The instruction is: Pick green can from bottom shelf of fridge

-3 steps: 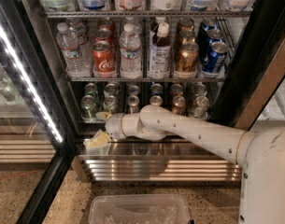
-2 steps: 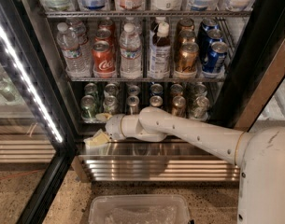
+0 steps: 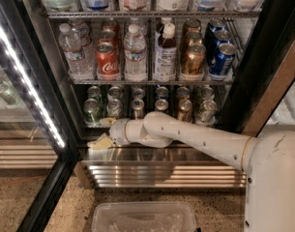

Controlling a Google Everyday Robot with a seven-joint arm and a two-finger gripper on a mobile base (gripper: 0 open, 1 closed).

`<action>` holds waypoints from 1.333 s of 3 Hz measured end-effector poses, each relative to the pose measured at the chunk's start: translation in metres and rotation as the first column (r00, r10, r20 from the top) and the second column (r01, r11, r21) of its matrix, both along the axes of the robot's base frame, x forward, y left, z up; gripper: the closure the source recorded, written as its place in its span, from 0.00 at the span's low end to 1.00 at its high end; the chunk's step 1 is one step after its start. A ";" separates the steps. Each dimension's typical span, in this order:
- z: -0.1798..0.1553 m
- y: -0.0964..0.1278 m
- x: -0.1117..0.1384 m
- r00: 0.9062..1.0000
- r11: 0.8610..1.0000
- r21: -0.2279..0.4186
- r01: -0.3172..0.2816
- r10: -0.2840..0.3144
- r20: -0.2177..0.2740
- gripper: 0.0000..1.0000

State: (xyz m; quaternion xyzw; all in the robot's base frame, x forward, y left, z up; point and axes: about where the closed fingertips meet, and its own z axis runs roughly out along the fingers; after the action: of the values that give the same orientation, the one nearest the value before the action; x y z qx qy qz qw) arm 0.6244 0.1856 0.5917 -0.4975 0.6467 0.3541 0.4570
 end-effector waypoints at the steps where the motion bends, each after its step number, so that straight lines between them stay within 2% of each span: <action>1: 0.000 0.000 0.000 1.000 1.000 0.000 0.000 0.000 0.000 0.26; 2: 0.002 0.010 0.001 0.997 0.997 -0.071 -0.013 0.018 0.069 0.11; 3: 0.007 0.023 0.019 0.985 0.987 -0.159 -0.024 0.051 0.168 0.00; 4: 0.011 0.034 0.037 0.969 0.976 -0.215 -0.021 0.072 0.234 0.03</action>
Offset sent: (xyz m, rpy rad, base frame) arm 0.0060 0.0211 0.0065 -0.1944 -0.1917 0.0318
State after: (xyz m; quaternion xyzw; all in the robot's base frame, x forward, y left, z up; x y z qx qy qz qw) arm 0.6612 0.2195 0.6028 -0.5976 0.6085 0.2312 0.4681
